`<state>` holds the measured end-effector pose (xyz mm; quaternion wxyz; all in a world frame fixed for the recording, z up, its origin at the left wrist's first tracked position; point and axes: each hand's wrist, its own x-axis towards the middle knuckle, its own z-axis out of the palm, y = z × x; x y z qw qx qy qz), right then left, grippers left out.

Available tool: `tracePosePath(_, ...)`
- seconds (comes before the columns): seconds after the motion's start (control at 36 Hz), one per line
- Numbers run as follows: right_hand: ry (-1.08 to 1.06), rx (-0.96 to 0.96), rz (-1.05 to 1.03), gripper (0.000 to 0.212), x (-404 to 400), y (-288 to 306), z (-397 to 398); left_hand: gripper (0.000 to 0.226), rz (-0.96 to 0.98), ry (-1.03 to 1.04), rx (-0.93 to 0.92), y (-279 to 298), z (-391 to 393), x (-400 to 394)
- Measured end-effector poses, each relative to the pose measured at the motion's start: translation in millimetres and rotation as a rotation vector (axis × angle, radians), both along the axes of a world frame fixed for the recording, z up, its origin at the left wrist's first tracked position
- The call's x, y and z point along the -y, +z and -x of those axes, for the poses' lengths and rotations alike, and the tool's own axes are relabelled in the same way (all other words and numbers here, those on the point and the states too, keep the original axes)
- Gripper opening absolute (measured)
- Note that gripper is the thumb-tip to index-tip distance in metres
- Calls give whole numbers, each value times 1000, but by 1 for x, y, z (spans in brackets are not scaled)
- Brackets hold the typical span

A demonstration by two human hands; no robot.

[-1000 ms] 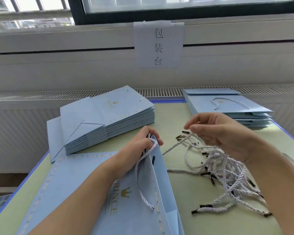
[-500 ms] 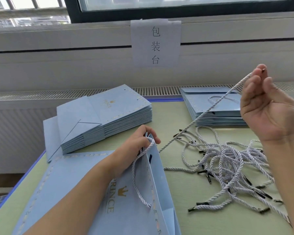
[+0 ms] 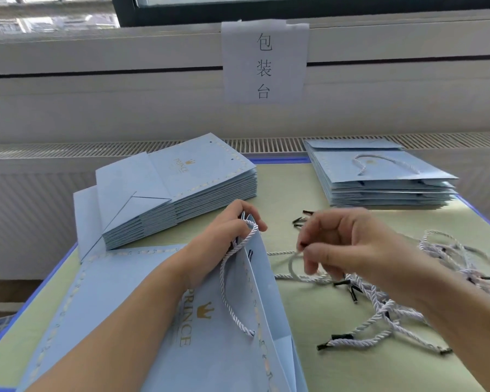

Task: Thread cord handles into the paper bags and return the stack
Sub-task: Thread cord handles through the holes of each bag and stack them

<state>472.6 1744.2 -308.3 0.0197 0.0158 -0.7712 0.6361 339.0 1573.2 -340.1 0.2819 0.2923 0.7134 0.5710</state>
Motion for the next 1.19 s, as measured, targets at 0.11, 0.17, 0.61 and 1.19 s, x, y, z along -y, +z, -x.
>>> tracePosePath(0.11, 112, -21, -305, 4, 8, -15, -6, 42, 1, 28, -9, 0, 0, 1)
tracePosePath(0.17, 174, -37, -423, 5, 10, -16, -9, 38, -5, 44, -23, 1, 1, 2)
tracePosePath(0.61, 203, 19, -564, 15, 36, -24, -10, 39, -42, 48, 17, 3, 3, 2)
tracePosePath(1.19, 228, 101, -204, 27, 49, -29, -11, 36, -47, 80, -4, 4, 5, 2)
